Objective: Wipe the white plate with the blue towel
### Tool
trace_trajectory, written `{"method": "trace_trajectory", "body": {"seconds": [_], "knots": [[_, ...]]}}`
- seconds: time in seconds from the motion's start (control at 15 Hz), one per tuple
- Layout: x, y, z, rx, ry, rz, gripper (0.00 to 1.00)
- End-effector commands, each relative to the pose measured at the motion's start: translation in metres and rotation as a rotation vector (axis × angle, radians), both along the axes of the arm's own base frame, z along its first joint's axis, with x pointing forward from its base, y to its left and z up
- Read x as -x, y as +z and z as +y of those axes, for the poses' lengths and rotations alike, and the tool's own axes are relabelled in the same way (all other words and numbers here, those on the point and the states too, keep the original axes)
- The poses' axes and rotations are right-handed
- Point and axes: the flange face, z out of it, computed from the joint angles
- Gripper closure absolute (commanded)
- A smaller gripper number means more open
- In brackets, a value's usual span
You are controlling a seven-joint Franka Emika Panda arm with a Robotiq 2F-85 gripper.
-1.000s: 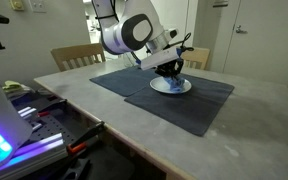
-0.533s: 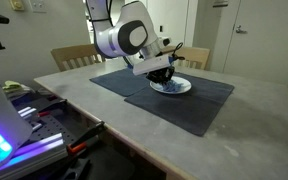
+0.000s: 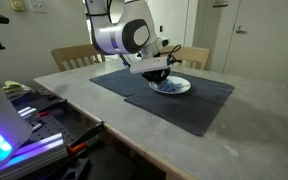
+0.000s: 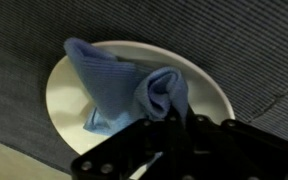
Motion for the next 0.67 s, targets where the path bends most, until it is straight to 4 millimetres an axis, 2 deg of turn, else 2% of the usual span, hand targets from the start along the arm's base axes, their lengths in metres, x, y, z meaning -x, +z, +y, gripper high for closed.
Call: {"method": "trace_trajectory", "body": {"seconds": [0.0,0.27,0.6], "knots": [[0.011,-0.013,0.017,-0.112,0.017,0.069,0.98],[-0.001,-0.013,0.011,-0.172,0.0,0.054,0.98],[-0.009,-0.004,-0.009,-0.103,-0.003,-0.002,0.98]]}}
